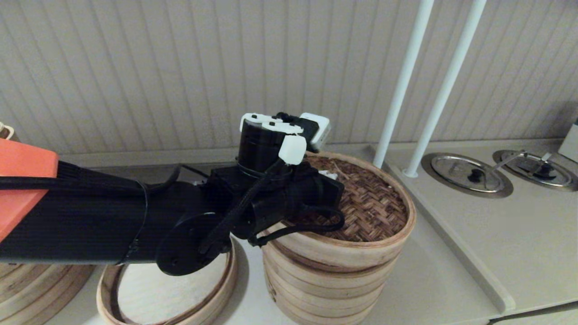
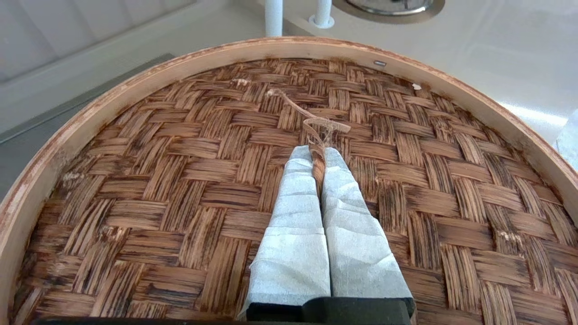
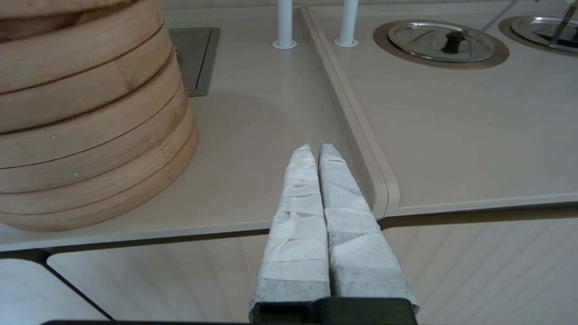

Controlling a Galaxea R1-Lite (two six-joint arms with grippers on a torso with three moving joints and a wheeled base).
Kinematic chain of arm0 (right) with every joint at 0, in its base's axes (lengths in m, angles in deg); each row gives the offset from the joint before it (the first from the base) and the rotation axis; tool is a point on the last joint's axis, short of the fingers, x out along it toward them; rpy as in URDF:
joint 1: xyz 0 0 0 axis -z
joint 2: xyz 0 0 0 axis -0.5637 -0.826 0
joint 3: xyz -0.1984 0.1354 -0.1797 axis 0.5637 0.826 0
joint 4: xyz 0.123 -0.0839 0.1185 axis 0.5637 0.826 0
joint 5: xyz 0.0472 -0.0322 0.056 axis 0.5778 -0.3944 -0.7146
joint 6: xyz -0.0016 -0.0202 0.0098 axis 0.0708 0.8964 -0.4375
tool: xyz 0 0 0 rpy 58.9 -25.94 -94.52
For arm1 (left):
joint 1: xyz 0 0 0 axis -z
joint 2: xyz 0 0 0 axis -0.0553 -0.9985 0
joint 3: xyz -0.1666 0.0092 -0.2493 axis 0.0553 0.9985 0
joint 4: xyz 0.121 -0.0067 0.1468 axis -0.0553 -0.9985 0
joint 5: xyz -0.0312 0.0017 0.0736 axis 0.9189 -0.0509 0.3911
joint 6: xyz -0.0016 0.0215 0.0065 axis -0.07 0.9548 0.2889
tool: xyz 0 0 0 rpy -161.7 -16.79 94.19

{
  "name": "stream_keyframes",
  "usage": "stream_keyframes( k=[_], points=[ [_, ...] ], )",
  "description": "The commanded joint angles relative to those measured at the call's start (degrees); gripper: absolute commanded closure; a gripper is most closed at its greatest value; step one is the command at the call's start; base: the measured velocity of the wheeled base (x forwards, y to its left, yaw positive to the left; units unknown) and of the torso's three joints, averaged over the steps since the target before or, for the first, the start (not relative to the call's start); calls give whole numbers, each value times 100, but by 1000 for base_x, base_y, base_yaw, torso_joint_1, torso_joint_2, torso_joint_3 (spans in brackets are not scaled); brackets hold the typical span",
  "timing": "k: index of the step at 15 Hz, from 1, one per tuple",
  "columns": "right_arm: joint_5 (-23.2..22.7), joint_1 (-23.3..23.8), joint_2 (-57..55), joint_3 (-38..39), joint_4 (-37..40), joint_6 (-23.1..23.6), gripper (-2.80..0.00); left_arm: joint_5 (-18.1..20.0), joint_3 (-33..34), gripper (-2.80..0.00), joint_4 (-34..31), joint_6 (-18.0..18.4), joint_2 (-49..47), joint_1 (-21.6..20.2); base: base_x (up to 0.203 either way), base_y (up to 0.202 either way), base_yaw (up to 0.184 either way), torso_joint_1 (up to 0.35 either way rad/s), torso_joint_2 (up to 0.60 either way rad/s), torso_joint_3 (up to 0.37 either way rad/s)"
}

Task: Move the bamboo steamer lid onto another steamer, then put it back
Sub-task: Pick up the steamer, then put the steamer

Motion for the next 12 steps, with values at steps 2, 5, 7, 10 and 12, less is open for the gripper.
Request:
stream_keyframes(
  k=[2, 5, 7, 10, 12],
  points=[
    [5, 0, -4, 25, 0, -1, 0, 21, 11, 0, 36, -19, 116, 0, 0, 0, 0, 0, 0, 0],
    [1, 0, -4, 26, 0, -1, 0, 65, 46, 0, 36, -17, 39, -5, 0, 0, 0, 0, 0, 0],
    [6, 0, -4, 26, 0, -1, 0, 34, 42, 0, 56, -23, -16, 2, 0, 0, 0, 0, 0, 0],
    [6, 0, -4, 20, 0, -1, 0, -20, 20, 0, 211, -30, 56, -7, 0, 0, 0, 0, 0, 0],
    [1, 0, -4, 24, 0, -1, 0, -36, 35, 0, 203, -35, 190, -15, 0, 0, 0, 0, 0, 0]
  ],
)
